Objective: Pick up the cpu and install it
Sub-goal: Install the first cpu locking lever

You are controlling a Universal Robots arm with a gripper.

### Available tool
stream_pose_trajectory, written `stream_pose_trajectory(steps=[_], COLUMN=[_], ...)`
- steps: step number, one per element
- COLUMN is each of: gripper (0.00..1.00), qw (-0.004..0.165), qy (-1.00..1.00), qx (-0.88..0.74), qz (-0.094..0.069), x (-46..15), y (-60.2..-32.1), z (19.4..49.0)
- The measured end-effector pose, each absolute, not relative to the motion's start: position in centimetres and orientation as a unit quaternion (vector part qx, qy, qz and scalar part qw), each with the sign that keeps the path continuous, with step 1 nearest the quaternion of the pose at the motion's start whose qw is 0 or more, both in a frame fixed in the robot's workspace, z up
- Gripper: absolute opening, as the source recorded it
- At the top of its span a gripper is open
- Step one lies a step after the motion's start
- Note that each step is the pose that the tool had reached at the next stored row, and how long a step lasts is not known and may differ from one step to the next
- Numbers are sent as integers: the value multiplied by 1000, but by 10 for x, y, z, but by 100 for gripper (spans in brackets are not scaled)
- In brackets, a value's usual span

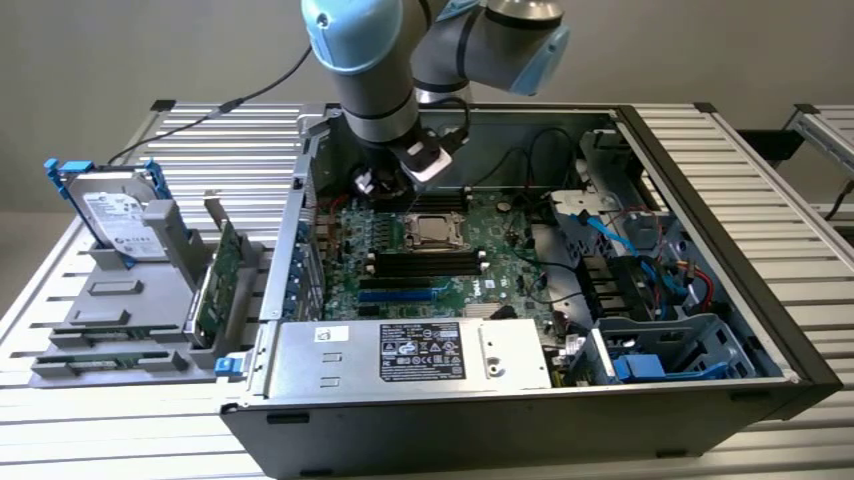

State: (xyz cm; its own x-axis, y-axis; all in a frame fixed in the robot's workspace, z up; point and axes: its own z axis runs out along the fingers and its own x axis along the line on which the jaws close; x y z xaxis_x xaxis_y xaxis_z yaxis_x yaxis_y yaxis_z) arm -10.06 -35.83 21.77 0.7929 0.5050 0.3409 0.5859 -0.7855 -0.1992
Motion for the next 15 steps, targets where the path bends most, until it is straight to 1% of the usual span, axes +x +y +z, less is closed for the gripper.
stream_pose_trajectory(steps=[8, 15], gripper=[11, 11], qw=[147, 144], qy=[-243, -196], qx=[-950, -962], qz=[-126, -123], x=[-101, -101], y=[-358, -358], z=[218, 217])
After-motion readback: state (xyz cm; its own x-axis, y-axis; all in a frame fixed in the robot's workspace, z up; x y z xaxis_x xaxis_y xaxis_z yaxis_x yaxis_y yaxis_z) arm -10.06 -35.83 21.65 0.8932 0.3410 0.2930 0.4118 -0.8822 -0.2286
